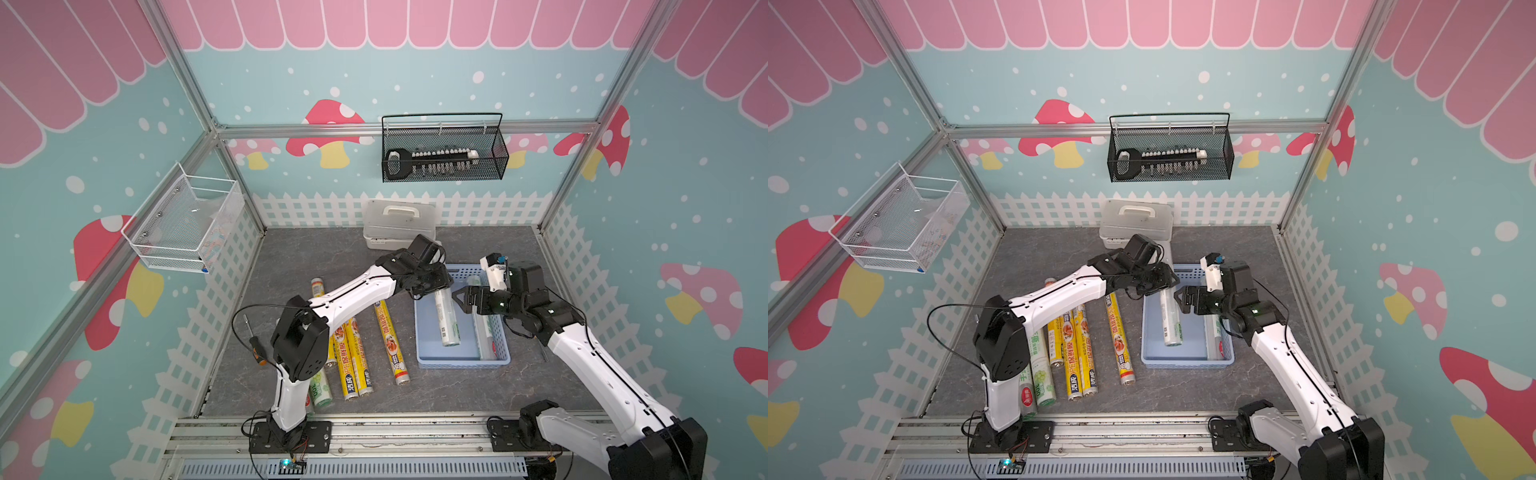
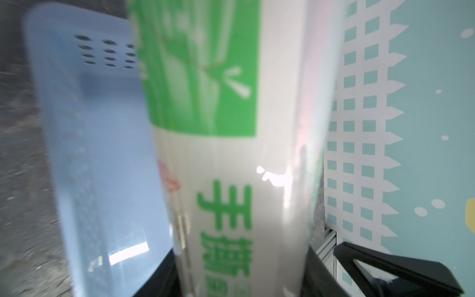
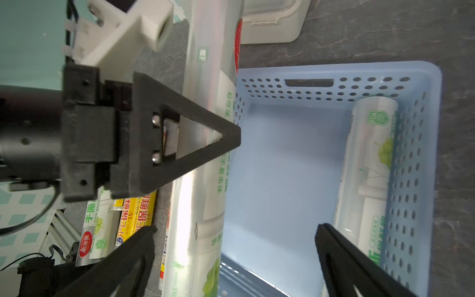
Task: Put the plastic wrap into the basket
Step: Place the plastic wrap in the basket.
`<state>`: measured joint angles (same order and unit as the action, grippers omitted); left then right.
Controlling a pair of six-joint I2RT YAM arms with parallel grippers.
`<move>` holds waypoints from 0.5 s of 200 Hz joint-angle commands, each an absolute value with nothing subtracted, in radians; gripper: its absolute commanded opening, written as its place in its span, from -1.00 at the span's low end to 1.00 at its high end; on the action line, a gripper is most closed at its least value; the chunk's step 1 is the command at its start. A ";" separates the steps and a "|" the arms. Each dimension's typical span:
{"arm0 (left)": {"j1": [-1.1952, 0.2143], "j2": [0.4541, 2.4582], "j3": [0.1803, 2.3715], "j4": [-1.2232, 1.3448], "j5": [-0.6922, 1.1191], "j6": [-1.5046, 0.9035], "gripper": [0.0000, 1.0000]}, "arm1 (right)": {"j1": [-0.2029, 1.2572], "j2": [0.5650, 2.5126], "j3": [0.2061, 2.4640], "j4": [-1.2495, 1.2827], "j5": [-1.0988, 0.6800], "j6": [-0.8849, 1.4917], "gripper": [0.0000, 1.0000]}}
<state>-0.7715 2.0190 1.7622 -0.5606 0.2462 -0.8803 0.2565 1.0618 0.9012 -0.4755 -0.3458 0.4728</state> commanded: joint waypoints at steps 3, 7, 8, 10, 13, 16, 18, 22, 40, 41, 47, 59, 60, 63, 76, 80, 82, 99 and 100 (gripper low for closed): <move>-0.795 2.077 1.860 -0.517 0.334 -0.898 -0.64 | 0.184 1.028 0.856 -0.515 -0.415 0.469 0.99; -0.797 2.087 1.868 -0.517 0.335 -0.898 -0.64 | 0.176 1.024 0.850 -0.516 -0.418 0.469 0.99; -0.797 2.088 1.871 -0.518 0.336 -0.899 -0.65 | 0.175 1.023 0.847 -0.516 -0.418 0.468 0.99; -0.798 2.092 1.873 -0.518 0.335 -0.899 -0.65 | 0.170 1.021 0.844 -0.516 -0.419 0.468 0.99; -0.800 2.101 1.877 -0.519 0.335 -0.900 -0.64 | 0.165 1.019 0.841 -0.517 -0.421 0.464 0.99; -0.801 2.107 1.880 -0.519 0.336 -0.901 -0.64 | 0.161 1.018 0.838 -0.519 -0.422 0.461 0.99; -0.802 2.111 1.883 -0.519 0.337 -0.904 -0.65 | 0.160 1.017 0.835 -0.522 -0.422 0.459 0.99; -0.802 2.119 1.886 -0.518 0.340 -0.907 -0.65 | 0.154 1.016 0.833 -0.530 -0.420 0.453 0.99; -0.804 2.145 1.895 -0.519 0.345 -0.914 -0.65 | 0.149 1.012 0.833 -0.569 -0.385 0.423 0.99; -0.804 2.146 1.895 -0.519 0.344 -0.914 -0.65 | 0.149 1.013 0.833 -0.571 -0.382 0.420 0.99; -0.805 2.150 1.895 -0.519 0.341 -0.920 -0.65 | 0.149 1.011 0.831 -0.581 -0.371 0.412 0.99; -0.806 2.167 1.902 -0.519 0.343 -0.920 -0.65 | 0.148 1.007 0.829 -0.595 -0.361 0.401 0.99; -0.805 2.168 1.904 -0.519 0.343 -0.920 -0.65 | 0.147 1.007 0.829 -0.595 -0.361 0.400 0.99; -0.806 2.173 1.905 -0.519 0.344 -0.922 -0.65 | 0.149 1.006 0.827 -0.598 -0.359 0.396 0.99; -0.806 2.189 1.914 -0.519 0.351 -0.926 -0.64 | 0.149 1.006 0.824 -0.610 -0.339 0.385 0.99; -0.806 2.195 1.915 -0.519 0.351 -0.926 -0.64 | 0.149 1.006 0.825 -0.618 -0.326 0.381 0.99; -0.806 2.199 1.916 -0.519 0.350 -0.928 -0.64 | 0.149 1.007 0.825 -0.622 -0.319 0.376 0.99; -0.806 2.227 1.934 -0.521 0.353 -0.934 -0.64 | 0.149 1.016 0.835 -0.662 -0.252 0.355 0.99; -0.806 2.229 1.934 -0.522 0.353 -0.934 -0.64 | 0.149 1.017 0.836 -0.664 -0.249 0.354 0.99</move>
<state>-0.8055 2.2009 1.8748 -0.5560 0.3191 -0.9073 0.1547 1.0203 0.8371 -0.5896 -0.3386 0.4034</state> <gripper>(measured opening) 0.510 0.995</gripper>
